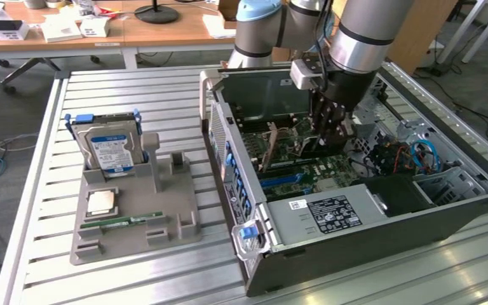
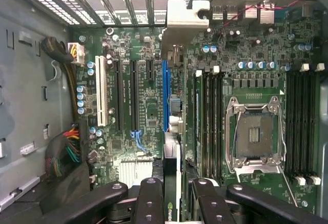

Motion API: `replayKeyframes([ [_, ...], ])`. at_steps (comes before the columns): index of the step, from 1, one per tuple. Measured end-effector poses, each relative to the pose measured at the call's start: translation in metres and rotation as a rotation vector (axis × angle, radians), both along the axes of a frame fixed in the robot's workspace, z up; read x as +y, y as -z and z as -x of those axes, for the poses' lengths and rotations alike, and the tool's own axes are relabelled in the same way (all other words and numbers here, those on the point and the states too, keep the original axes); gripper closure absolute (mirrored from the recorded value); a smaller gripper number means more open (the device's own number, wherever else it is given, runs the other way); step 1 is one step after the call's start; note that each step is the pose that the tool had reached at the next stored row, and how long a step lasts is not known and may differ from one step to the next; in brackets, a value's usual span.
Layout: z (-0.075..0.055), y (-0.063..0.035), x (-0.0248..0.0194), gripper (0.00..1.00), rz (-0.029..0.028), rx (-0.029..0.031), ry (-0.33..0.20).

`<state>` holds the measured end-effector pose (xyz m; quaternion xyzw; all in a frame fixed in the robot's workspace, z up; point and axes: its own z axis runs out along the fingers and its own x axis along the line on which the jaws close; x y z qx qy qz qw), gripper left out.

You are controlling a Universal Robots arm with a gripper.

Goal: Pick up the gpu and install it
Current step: 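Insert the gpu into the slot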

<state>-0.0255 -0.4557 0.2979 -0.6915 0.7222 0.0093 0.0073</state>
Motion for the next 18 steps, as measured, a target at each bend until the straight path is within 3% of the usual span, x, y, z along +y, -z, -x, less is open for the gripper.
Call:
replayKeyframes([
  [6,0.0066,0.0000,-0.0001,0.74,0.0002,0.0000,0.000],
  [11,0.0068,0.0000,-0.0058,0.74,0.0002,0.0000,0.000],
  [13,0.0069,0.0003,-0.0061,0.74,0.0000,-0.0001,0.000],
  [18,0.0083,0.0074,-0.0062,0.74,0.0001,0.0000,0.000],
])
